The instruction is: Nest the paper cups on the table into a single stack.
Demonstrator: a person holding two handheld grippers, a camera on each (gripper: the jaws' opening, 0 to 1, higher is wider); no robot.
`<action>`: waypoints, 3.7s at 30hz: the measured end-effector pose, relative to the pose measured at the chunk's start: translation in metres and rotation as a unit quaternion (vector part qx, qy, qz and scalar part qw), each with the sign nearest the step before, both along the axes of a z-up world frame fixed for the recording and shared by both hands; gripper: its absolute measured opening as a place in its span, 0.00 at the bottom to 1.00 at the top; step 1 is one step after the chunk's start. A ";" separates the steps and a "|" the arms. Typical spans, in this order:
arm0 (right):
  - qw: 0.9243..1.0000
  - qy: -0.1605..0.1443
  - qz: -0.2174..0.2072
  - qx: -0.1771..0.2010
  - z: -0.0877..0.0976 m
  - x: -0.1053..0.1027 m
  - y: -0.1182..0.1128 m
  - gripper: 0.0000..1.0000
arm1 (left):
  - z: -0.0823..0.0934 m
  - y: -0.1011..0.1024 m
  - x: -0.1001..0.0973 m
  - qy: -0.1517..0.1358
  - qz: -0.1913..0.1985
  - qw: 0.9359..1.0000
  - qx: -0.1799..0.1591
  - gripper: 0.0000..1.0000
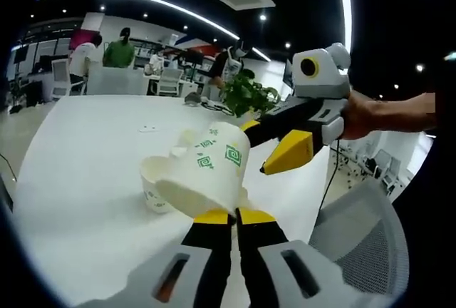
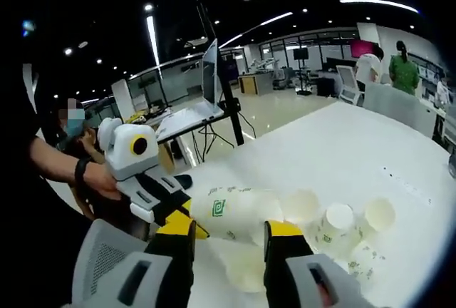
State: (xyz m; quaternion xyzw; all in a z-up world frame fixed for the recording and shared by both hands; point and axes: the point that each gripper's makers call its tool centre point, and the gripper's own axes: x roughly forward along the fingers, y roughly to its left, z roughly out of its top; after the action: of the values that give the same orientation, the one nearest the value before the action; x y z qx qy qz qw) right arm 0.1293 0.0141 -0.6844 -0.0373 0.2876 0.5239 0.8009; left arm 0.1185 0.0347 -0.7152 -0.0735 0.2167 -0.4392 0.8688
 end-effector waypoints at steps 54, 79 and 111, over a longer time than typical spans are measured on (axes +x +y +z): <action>0.997 -0.003 -0.046 -0.056 -0.047 -0.006 -0.054 0.45 | -0.014 -0.030 -0.006 -0.039 -0.148 0.969 0.194 0.00; 0.996 -0.013 -0.035 -0.080 -0.056 -0.007 -0.061 0.45 | -0.017 -0.032 -0.001 -0.050 -0.251 0.917 0.305 0.00; 0.994 -0.040 -0.051 -0.092 -0.064 -0.020 -0.079 0.67 | -0.044 -0.034 -0.007 -0.126 -0.436 0.746 0.487 0.00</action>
State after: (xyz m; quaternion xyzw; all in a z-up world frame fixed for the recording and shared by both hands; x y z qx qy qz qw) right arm 0.1097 -0.0651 -0.7489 -0.1173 0.3041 0.4514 0.8306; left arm 0.1118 0.0002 -0.7593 0.5183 0.2986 -0.6101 0.5196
